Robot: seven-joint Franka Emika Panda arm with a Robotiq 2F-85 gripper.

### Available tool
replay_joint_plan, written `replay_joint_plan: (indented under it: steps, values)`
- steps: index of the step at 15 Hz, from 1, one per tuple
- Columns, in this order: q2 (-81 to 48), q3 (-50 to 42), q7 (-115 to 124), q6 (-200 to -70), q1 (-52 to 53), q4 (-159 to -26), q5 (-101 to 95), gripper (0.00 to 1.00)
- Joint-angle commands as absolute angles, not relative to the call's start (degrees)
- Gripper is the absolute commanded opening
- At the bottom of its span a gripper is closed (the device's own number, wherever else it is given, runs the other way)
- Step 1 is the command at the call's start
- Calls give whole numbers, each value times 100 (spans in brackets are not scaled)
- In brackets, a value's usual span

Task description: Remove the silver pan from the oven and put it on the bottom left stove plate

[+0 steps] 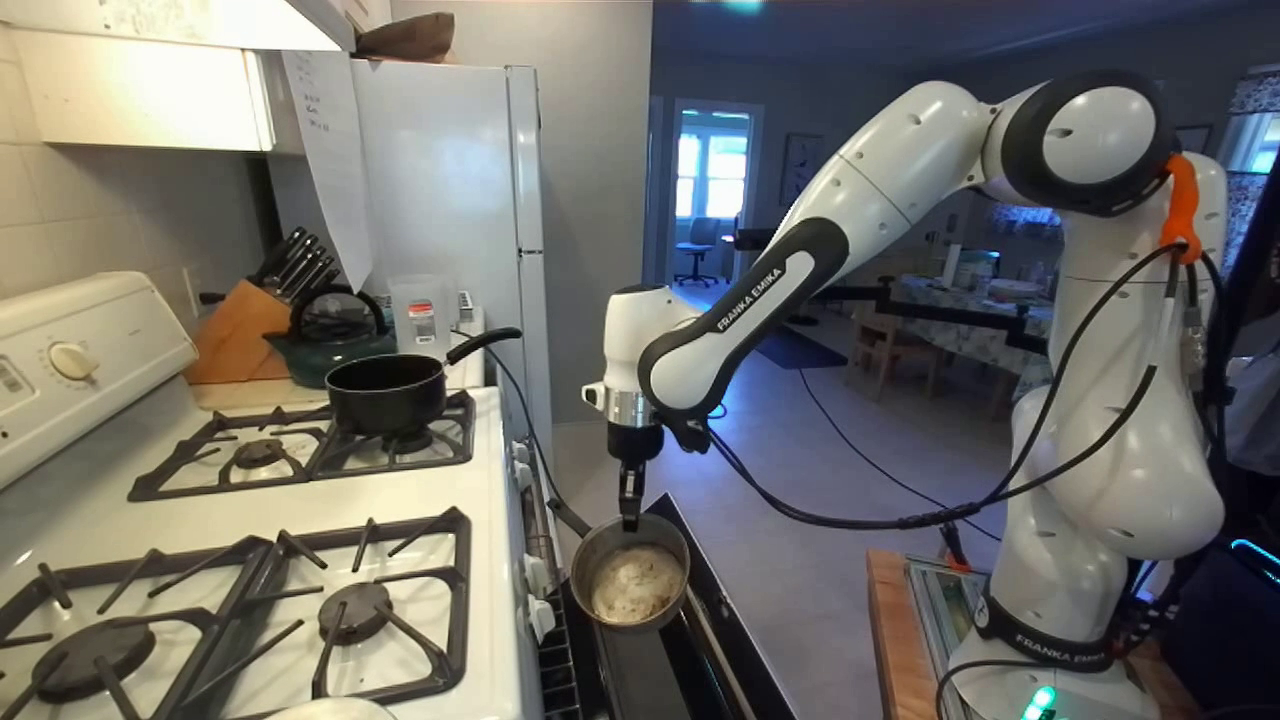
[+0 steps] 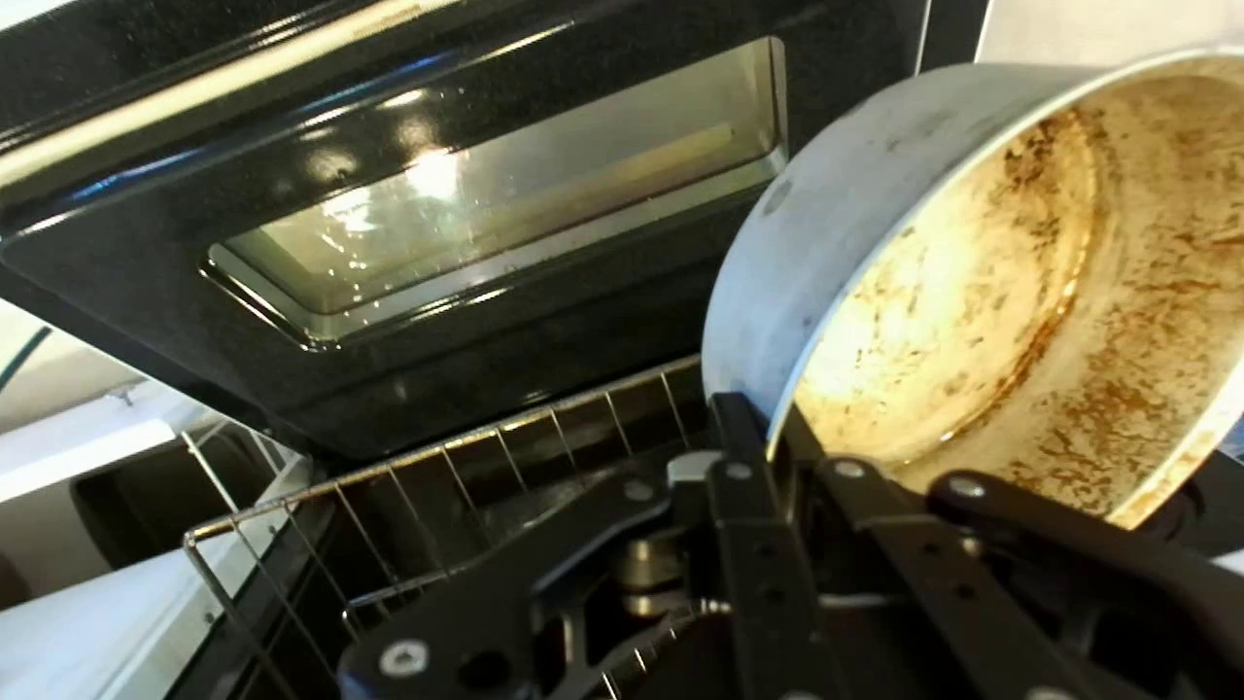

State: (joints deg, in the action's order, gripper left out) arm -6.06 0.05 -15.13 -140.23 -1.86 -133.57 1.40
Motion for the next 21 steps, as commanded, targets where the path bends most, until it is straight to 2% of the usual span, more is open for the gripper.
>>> replay_joint_plan:
  steps: [1, 12, 21]
  values:
    - [-94, 132, -2059, -14129, -180, -13629, 644, 2]
    - [761, 71, -3360, -13957, 127, -13922, 1773, 2]
    - [740, -14, -3830, -13960, 487, -13507, 2770, 2]
